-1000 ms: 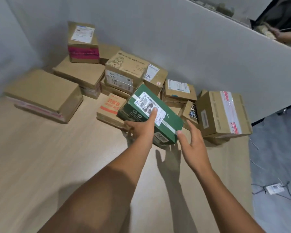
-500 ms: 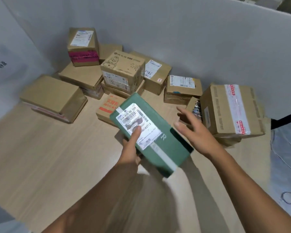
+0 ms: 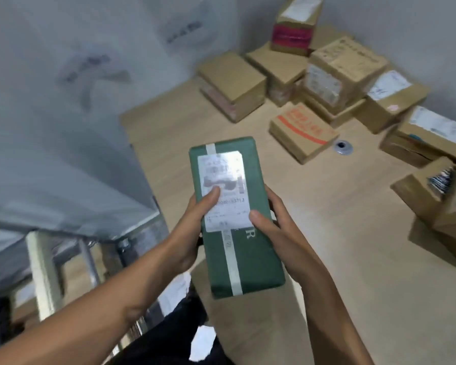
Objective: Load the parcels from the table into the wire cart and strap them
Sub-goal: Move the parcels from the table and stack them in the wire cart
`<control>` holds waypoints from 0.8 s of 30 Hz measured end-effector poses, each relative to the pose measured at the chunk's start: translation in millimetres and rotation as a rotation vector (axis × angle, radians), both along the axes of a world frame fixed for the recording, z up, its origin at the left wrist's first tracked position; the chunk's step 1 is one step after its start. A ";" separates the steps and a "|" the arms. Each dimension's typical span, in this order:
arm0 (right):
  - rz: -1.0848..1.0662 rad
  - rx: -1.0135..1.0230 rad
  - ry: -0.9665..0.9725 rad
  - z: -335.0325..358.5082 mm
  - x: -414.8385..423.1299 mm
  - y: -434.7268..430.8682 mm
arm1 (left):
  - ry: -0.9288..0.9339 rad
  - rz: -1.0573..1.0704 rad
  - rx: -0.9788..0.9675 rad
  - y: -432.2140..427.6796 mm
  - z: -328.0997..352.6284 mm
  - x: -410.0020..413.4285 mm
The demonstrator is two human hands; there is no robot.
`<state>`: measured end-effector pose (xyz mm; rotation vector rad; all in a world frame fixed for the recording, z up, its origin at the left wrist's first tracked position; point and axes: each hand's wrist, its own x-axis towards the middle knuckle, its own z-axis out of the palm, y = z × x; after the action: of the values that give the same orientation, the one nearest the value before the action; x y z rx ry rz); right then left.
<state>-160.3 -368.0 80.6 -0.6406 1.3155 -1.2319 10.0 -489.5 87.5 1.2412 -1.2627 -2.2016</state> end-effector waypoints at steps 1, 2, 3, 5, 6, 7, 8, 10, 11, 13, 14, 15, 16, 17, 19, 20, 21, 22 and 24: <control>0.045 -0.013 -0.001 2.7 13.1 -11.1 | 0.011 0.063 0.005 -0.8 1.2 19.6; 0.090 -0.023 -0.002 5.9 27.4 -23.2 | 0.024 0.129 0.005 0.4 2.9 40.6; 0.133 -0.031 0.000 9.8 43.3 -36.0 | 0.040 0.200 -0.012 3.6 4.9 62.2; 0.224 -0.051 0.012 19.6 80.5 -60.6 | 0.072 0.373 -0.076 15.2 11.4 104.9; 0.276 -0.059 0.020 25.3 101.9 -71.8 | 0.090 0.474 -0.110 22.7 15.7 126.1; 0.334 -0.066 0.028 30.7 124.7 -81.4 | 0.103 0.579 -0.137 30.5 20.0 146.5; 0.396 -0.072 0.033 35.3 148.5 -88.7 | 0.108 0.684 -0.153 39.2 23.8 166.9; 0.513 -0.073 0.033 40.7 197.3 -96.8 | 0.117 0.863 -0.152 59.0 28.3 208.4; 0.567 -0.061 0.030 41.9 222.2 -96.9 | 0.123 0.930 -0.146 71.0 29.3 229.1; 0.670 -0.035 0.025 41.9 269.3 -90.0 | 0.144 1.032 -0.127 95.4 28.6 268.6; 0.725 -0.026 0.026 41.0 293.0 -83.3 | 0.158 1.080 -0.117 108.9 26.7 288.5; 0.781 -0.018 0.032 39.6 316.0 -75.1 | 0.173 1.131 -0.108 123.1 23.0 307.6; 0.832 -0.011 0.044 37.5 337.6 -66.0 | 0.191 1.184 -0.098 138.3 17.8 325.6; 0.879 -0.009 0.056 34.5 358.5 -56.9 | 0.212 1.237 -0.088 153.6 11.0 342.8; 0.960 0.002 0.075 28.7 399.2 -37.9 | 0.245 1.339 -0.068 186.0 -2.1 374.4; 0.998 0.011 0.089 27.5 418.8 -27.9 | 0.261 1.389 -0.060 202.3 -6.7 388.8; 1.042 0.019 0.107 27.0 439.2 -16.8 | 0.280 1.442 -0.056 219.4 -10.0 403.5; 1.093 0.025 0.122 27.7 458.4 -4.6 | 0.295 1.496 -0.056 236.6 -11.6 417.6; 1.210 0.027 0.144 31.6 497.5 20.8 | 0.320 1.595 -0.069 271.5 -11.7 445.6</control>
<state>337.2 -347.2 112.2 -1.2559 0.7705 -0.1722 455.6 -218.0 75.7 1.0943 0.0111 -1.0215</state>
